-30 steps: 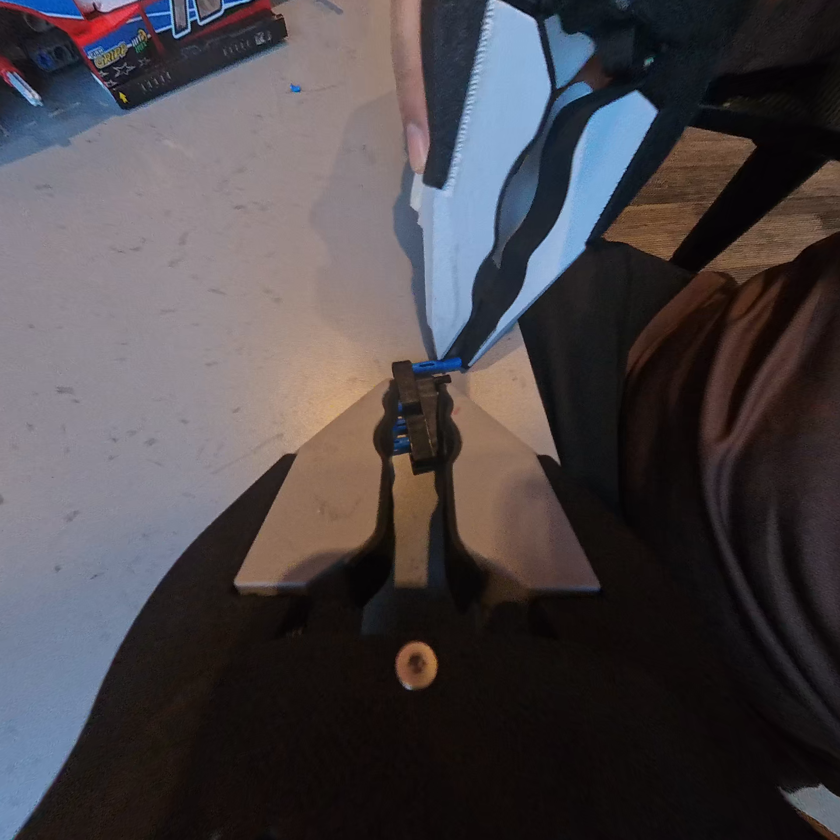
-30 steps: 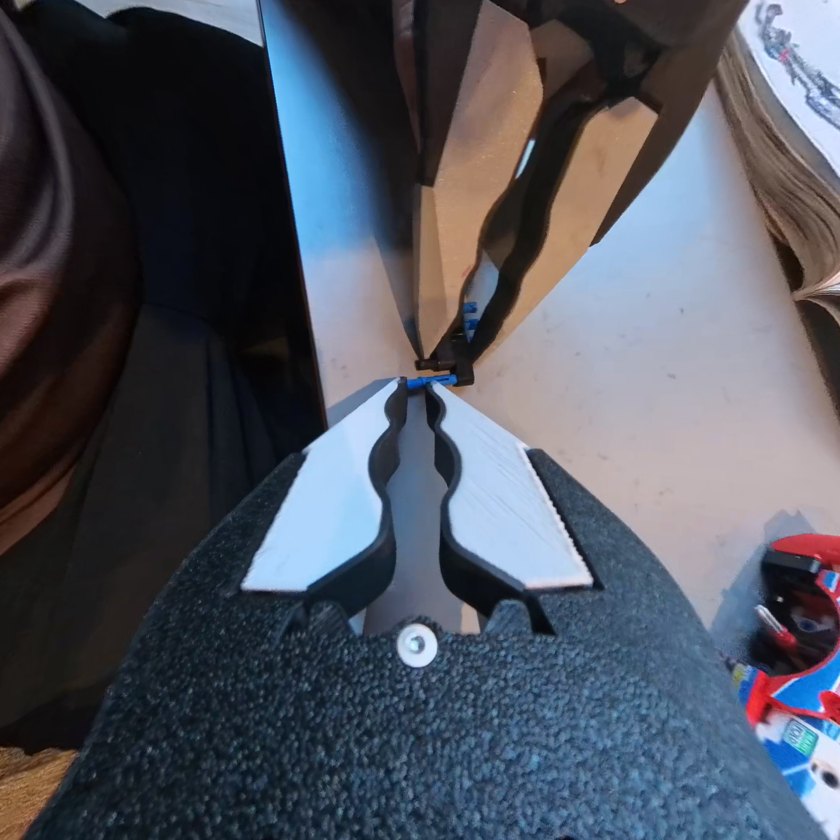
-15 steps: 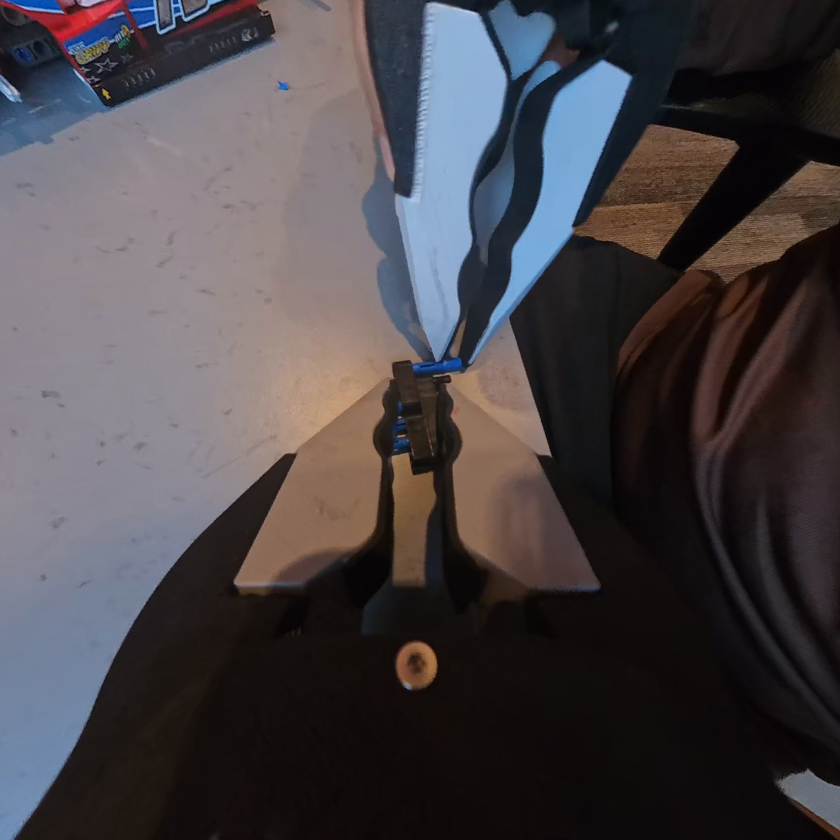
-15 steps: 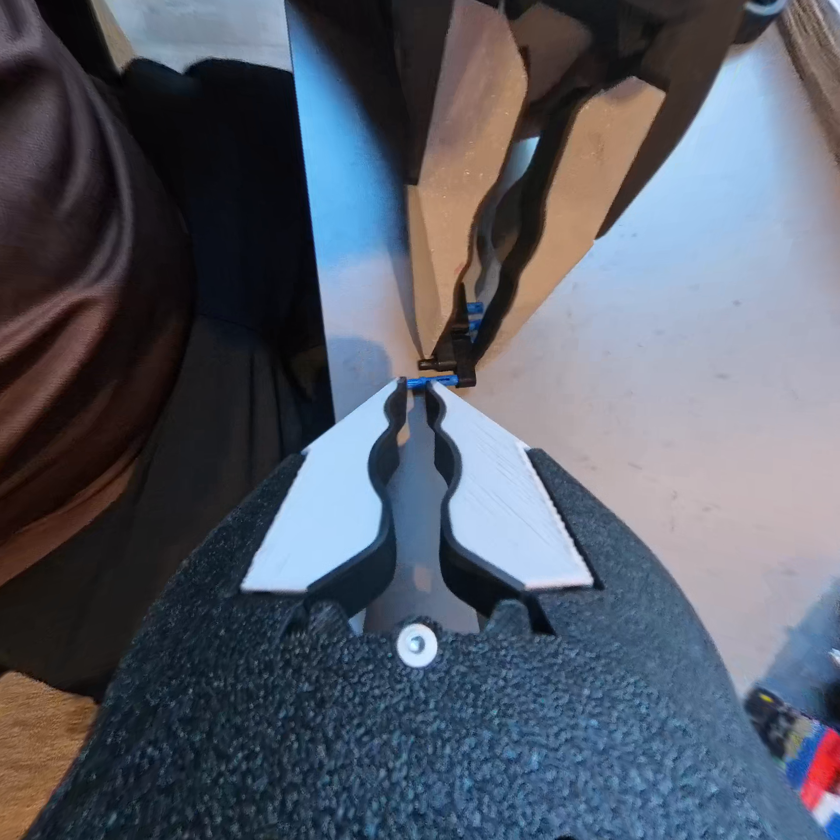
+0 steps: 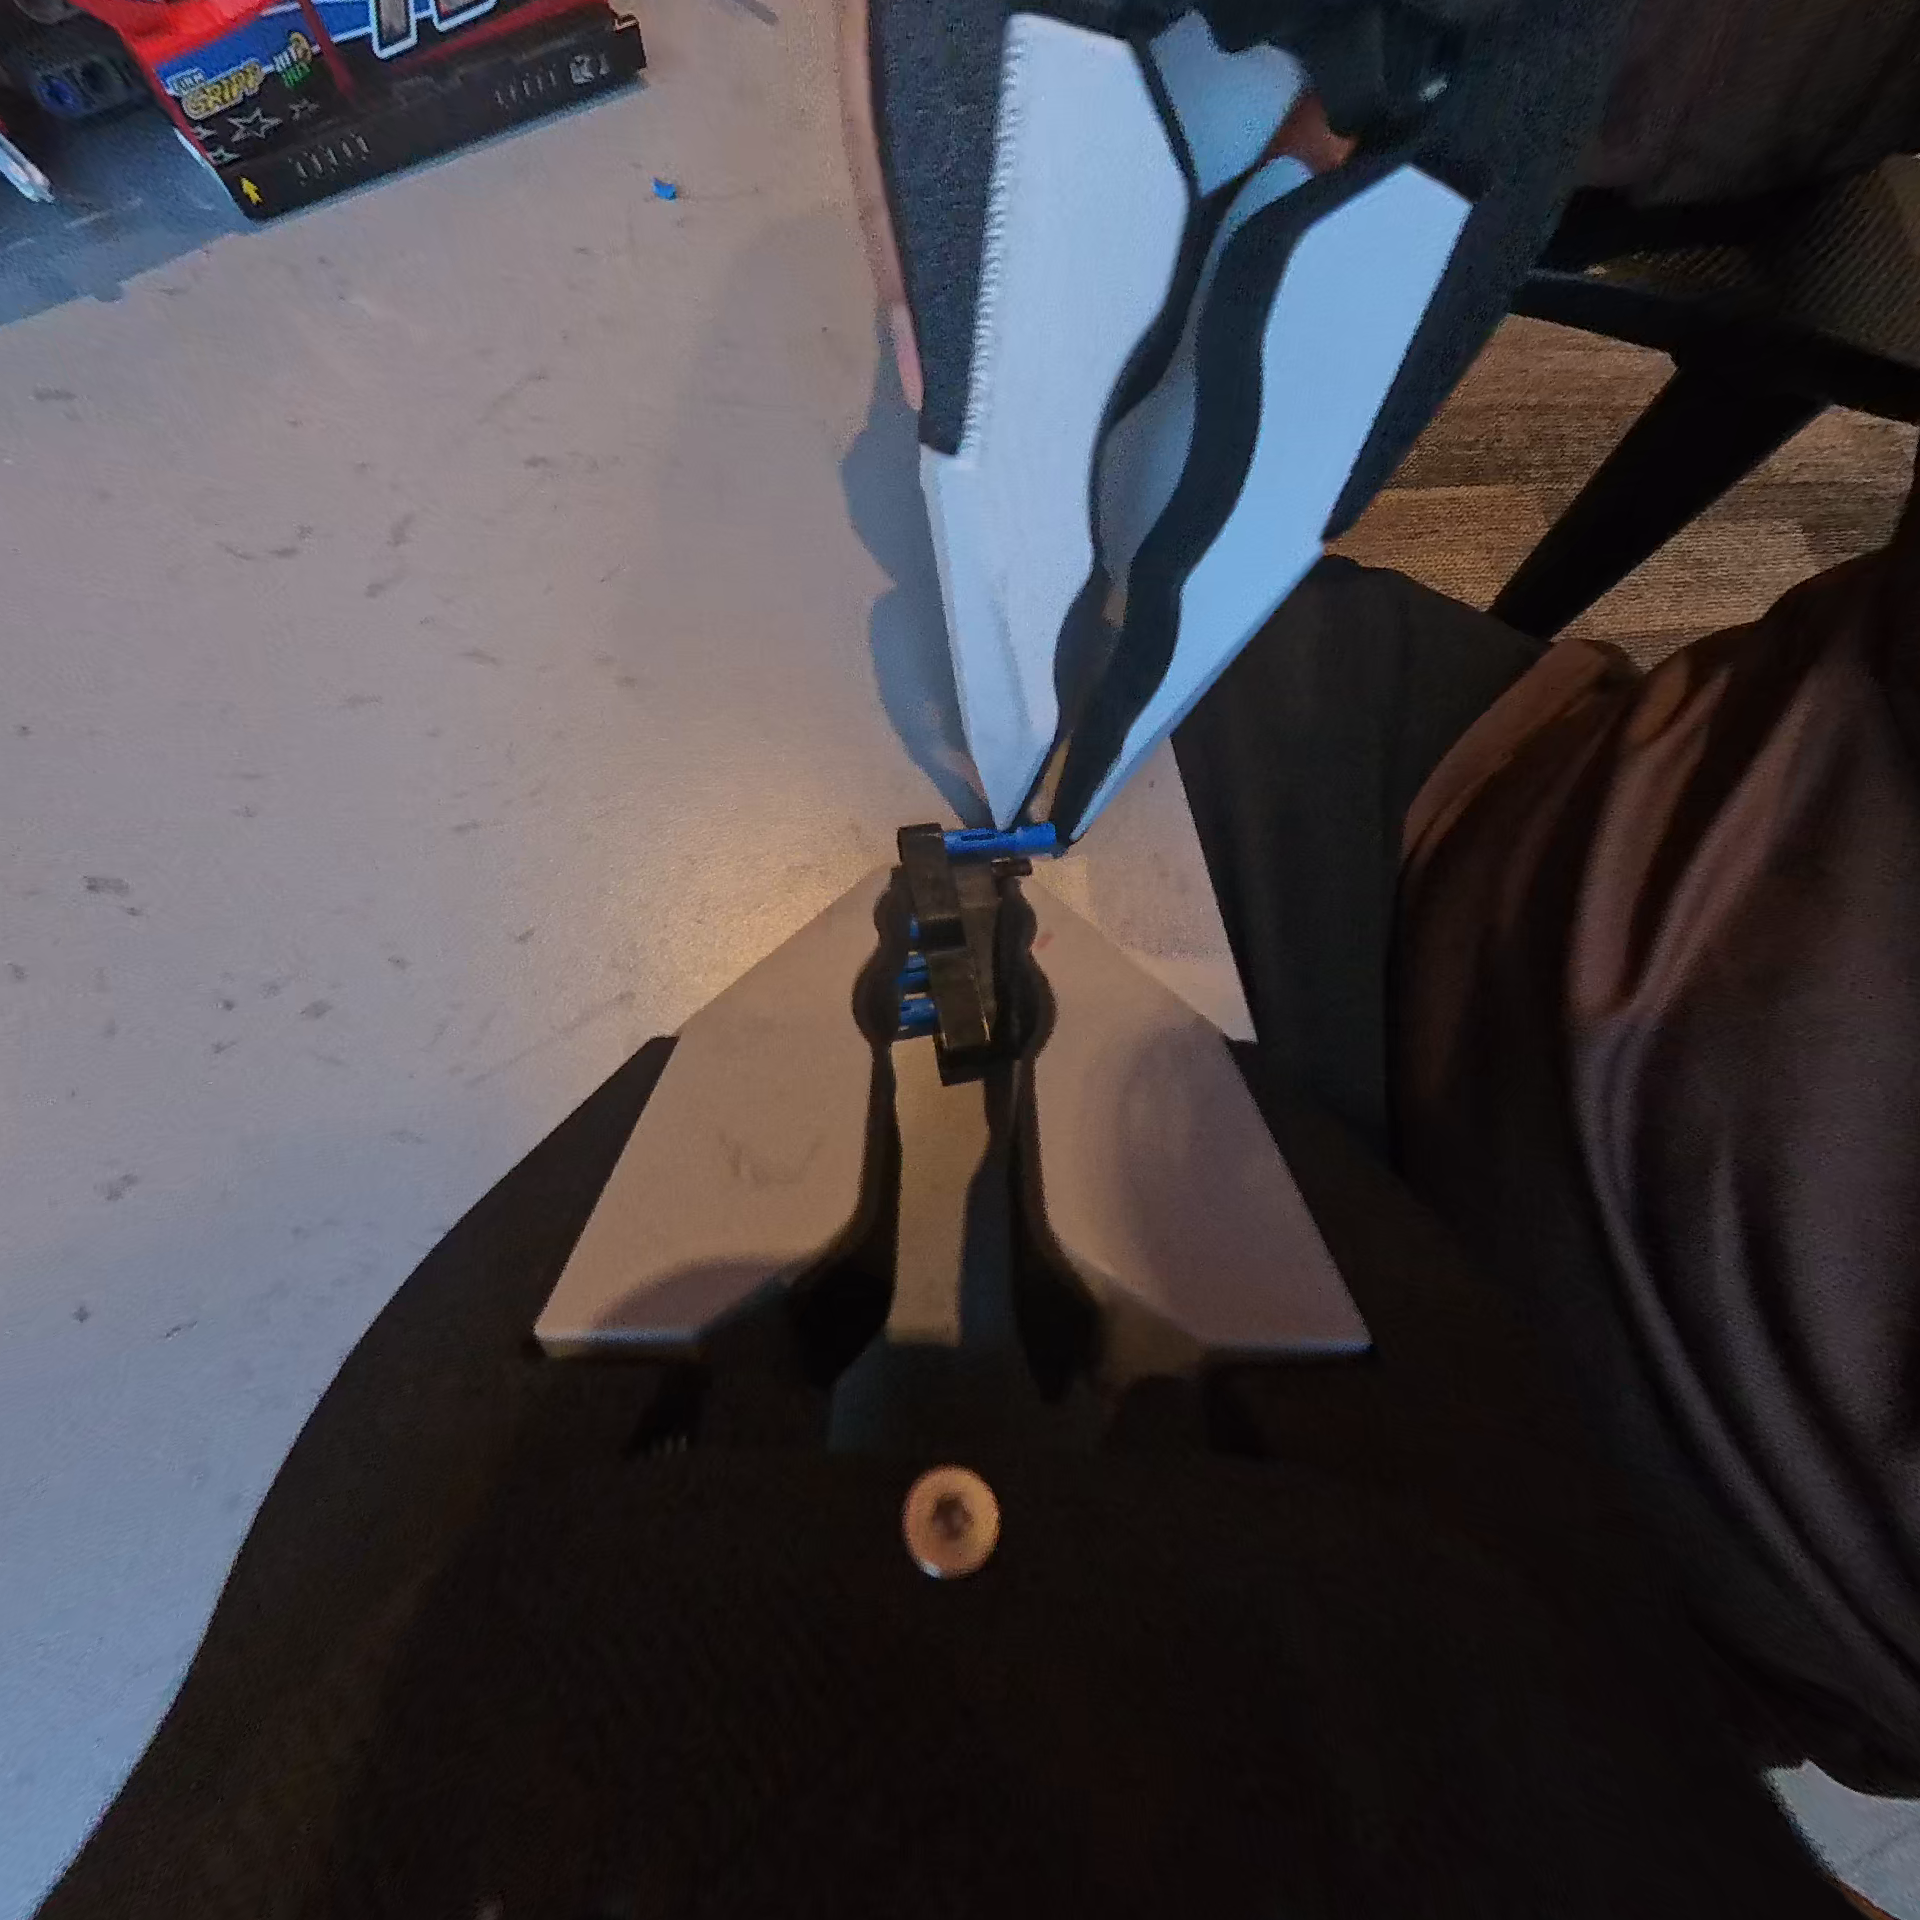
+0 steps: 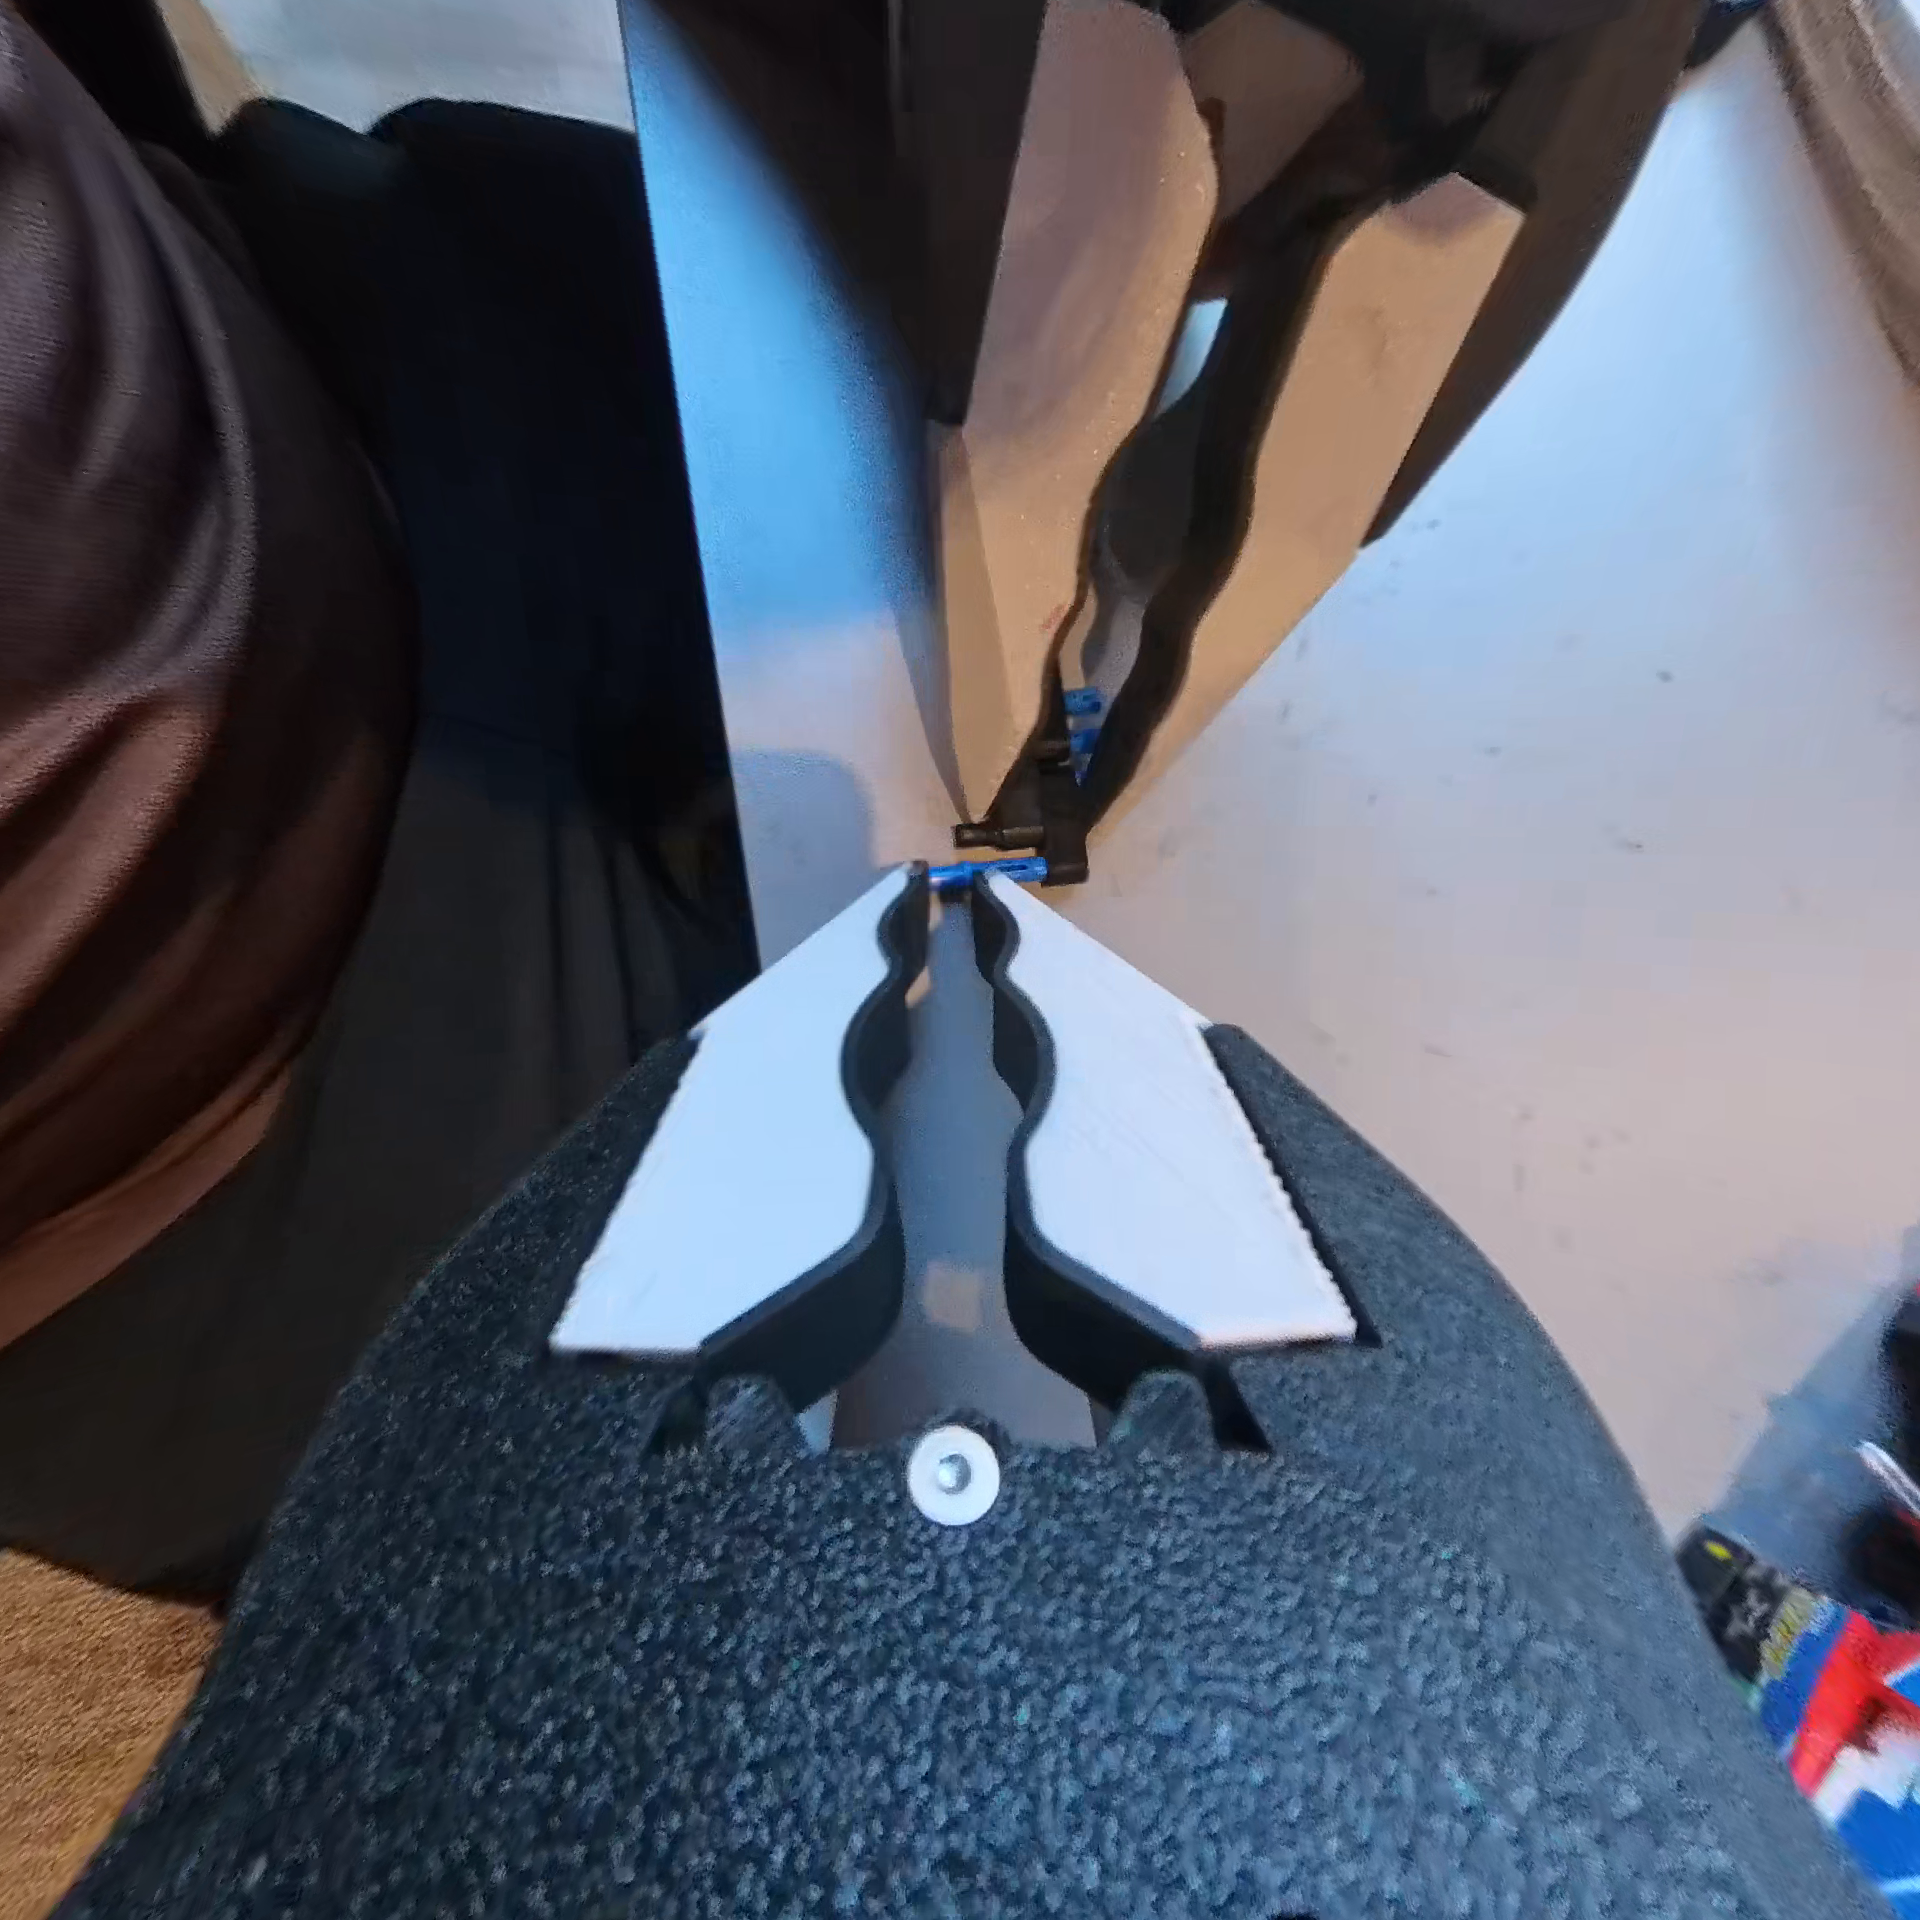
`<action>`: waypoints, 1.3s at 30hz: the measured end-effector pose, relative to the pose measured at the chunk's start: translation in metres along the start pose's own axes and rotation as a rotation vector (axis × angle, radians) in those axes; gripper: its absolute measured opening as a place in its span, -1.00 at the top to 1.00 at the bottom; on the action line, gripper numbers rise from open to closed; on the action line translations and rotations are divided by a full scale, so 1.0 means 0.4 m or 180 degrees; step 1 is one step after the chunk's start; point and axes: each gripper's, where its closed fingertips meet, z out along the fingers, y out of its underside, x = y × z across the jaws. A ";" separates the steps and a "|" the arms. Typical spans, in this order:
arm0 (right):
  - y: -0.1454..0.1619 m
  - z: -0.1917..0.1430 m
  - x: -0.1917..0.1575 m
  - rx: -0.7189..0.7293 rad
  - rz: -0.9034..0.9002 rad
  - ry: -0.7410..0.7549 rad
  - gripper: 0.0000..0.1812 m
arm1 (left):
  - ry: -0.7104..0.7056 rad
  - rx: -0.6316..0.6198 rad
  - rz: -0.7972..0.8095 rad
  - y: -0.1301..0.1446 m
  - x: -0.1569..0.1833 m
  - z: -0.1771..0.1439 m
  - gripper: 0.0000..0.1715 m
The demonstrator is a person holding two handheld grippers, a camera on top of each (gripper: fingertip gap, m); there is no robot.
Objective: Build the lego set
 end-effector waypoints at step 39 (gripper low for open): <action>-0.003 0.009 0.011 -0.0075 0.0083 0.0620 1.00 | -0.0167 0.0010 -0.0019 0.006 -0.018 -0.008 0.83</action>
